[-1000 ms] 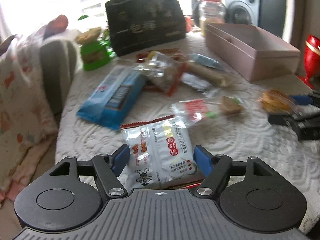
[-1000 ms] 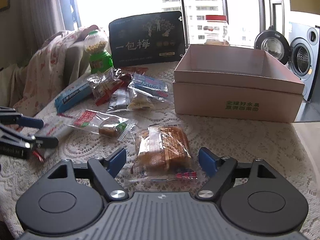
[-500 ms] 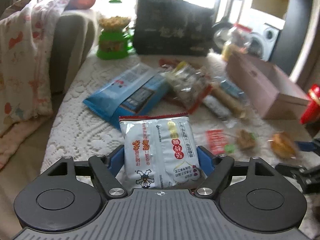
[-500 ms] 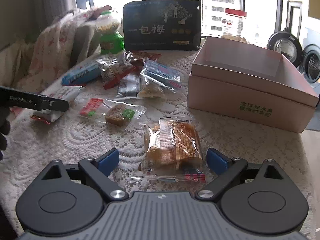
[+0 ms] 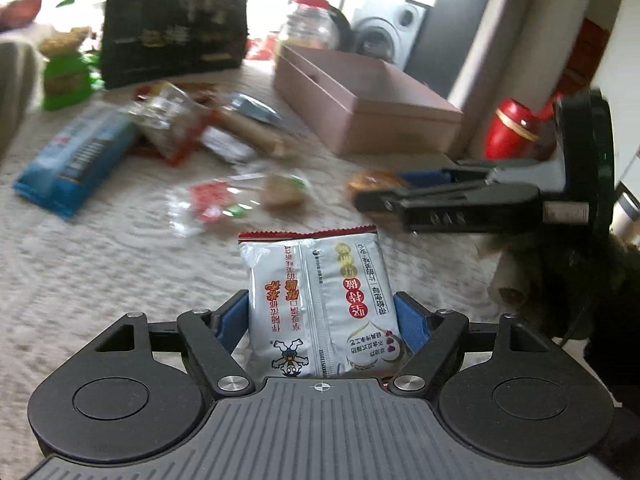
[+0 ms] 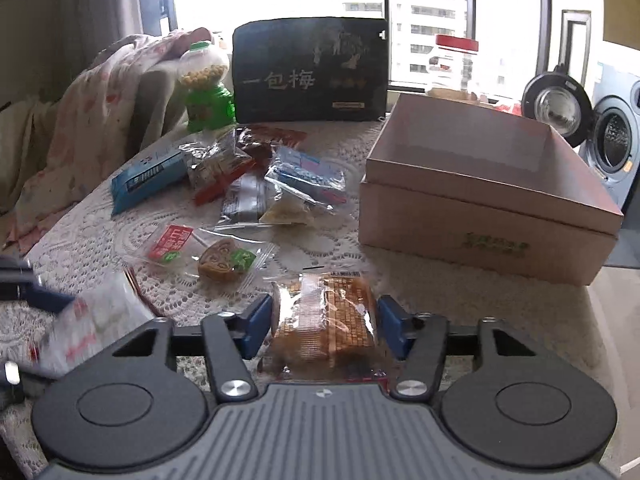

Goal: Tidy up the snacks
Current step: 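Carry both bags into the pink box and open both tools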

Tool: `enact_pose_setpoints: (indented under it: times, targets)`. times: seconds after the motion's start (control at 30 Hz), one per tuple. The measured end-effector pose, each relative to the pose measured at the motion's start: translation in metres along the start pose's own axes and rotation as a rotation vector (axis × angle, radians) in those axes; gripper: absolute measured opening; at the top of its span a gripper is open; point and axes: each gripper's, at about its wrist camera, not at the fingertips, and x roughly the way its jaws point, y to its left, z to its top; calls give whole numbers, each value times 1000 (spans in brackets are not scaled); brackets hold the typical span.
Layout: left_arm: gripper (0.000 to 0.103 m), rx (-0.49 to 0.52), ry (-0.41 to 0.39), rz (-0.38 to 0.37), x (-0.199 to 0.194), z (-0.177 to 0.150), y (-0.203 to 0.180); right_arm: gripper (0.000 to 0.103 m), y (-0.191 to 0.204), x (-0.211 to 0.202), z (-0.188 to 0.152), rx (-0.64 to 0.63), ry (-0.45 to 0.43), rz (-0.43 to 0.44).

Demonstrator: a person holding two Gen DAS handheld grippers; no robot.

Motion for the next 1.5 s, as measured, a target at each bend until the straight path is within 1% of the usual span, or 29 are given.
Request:
enact_pose_setpoints:
  times: [0.13,0.2,0.33,0.43,0.53,0.6,0.7,0.83,0.87,0.9,0.97,1.0,1.03,1.07,1.1,1.13,1.17,1.23,1.27,1.3,1.33,1.37,1.4,1.43,1.47,1.5]
  targets:
    - [82,29,28,-7,11,7,-16,55,-7,-26,-6,24,-45,-3]
    - [82,41,23,-17,12,11,-23,55,-13,-39,-9,24,-59,-10]
    - [82,65,13,-45,15,21,-39,55,-25,-67,-13,20,-99,-54]
    - [82,86,-7,-57,15,31,-51,55,-36,-84,-11,29,-130,-76]
    - [82,91,-60,-72,17,50,-58,55,-44,-96,-3,28,-160,-97]
    - [82,69,-100,-79,21,70,-57,55,-50,-100,7,22,-180,-121]
    - [82,9,-167,-80,30,106,-49,55,-61,-101,26,22,-209,-145]
    - [82,-40,-302,-87,41,168,-40,55,-86,-93,52,71,-212,-146]
    - [82,-40,-329,-85,47,187,-39,55,-93,-88,62,81,-212,-150]
    - [82,-39,-338,-90,54,203,-37,55,-99,-82,71,89,-212,-156]
    - [82,-60,-323,-115,75,235,-32,55,-111,-67,92,100,-209,-175]
    - [82,-89,-297,-150,88,250,-27,55,-117,-56,103,99,-207,-193]
    - [81,-131,-268,-193,102,264,-22,55,-121,-45,111,97,-206,-210]
    - [81,-188,-220,-244,121,280,-17,55,-125,-31,120,88,-207,-218]
    - [81,-219,-173,-273,137,291,-14,55,-126,-16,126,68,-199,-232]
    - [81,-219,-113,-261,155,301,-15,55,-126,1,131,50,-165,-261]
    - [81,-188,-65,-216,168,305,-17,55,-125,14,130,47,-125,-276]
    - [81,-81,-5,-107,189,305,-27,55,-127,29,123,78,-65,-247]
    - [81,-48,5,-90,195,303,-27,55,-128,30,116,107,-55,-210]
    - [81,-39,10,-98,200,301,-21,55,-129,29,111,129,-61,-183]
    - [81,-54,3,-115,204,299,-17,56,-129,26,107,146,-69,-163]
    - [82,-85,-11,-151,206,297,-13,56,-129,22,104,157,-78,-139]
    - [83,-102,-23,-174,207,295,-9,60,-128,18,103,162,-83,-117]
    - [81,-32,-35,-98,206,293,-15,65,-127,15,102,162,-84,-106]
    - [81,50,-41,-33,202,286,-24,65,-125,13,102,154,-80,-115]
    - [81,103,-50,-34,200,281,-28,65,-122,10,101,142,-82,-132]
